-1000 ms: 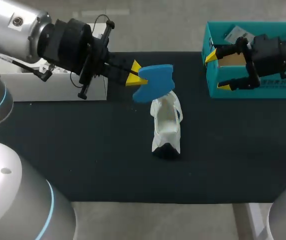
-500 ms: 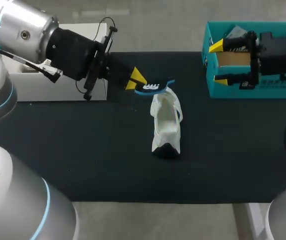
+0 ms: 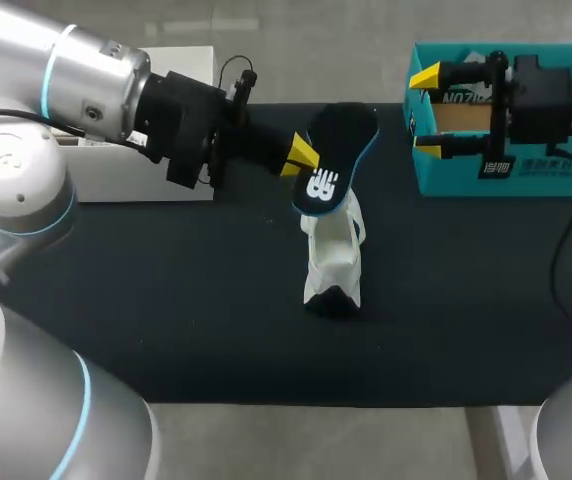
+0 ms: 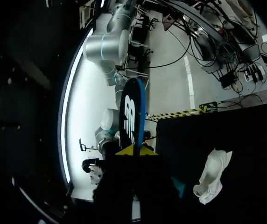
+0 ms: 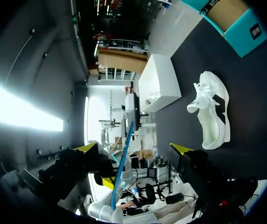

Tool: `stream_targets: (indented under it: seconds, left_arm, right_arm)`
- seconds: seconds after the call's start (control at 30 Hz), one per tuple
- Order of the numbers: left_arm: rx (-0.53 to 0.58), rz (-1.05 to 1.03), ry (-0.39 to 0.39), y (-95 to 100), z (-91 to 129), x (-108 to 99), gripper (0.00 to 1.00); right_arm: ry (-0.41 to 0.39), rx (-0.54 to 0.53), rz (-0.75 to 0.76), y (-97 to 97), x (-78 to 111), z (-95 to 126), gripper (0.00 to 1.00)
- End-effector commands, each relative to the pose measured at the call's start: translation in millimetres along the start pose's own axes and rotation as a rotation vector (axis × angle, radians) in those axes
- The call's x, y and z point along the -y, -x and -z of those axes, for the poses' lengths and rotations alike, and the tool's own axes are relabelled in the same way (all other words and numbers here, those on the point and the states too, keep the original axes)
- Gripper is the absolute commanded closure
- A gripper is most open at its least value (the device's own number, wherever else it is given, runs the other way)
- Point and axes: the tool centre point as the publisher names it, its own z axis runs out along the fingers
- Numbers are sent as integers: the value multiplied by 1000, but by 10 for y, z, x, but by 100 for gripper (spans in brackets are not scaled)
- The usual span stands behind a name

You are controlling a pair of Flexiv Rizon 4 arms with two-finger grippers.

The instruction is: Take the shoe out of the shoebox, open the shoe tongue, remove and reinsert the insole, then place the shoe into the shoebox

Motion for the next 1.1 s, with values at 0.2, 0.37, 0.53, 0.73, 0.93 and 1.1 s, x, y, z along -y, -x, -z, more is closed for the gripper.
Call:
stream_targets:
  seconds: [0.2,0.37,0.53,0.73,0.93,1.1]
  left_arm:
    - [-6,-104,76,68,-301,-321,100]
    - [-8,-81,72,79,-444,-412,100]
    - [-29,-75,70,51,-510,-487,100]
    - [-35,-86,70,85,-538,-548,100]
    - [-52,-86,66,70,-536,-558,100]
    - [-101,-56,56,9,-494,-487,0]
  right_arm:
    - [5,-6,8,-15,31,-180,40]
    - [-5,-2,18,-17,41,-245,51]
    - [-2,-14,17,-32,53,-265,53]
    - [-10,-16,8,-29,90,-278,81]
    - [1,-6,4,-15,90,-248,100]
    - [5,-1,9,15,51,-248,100]
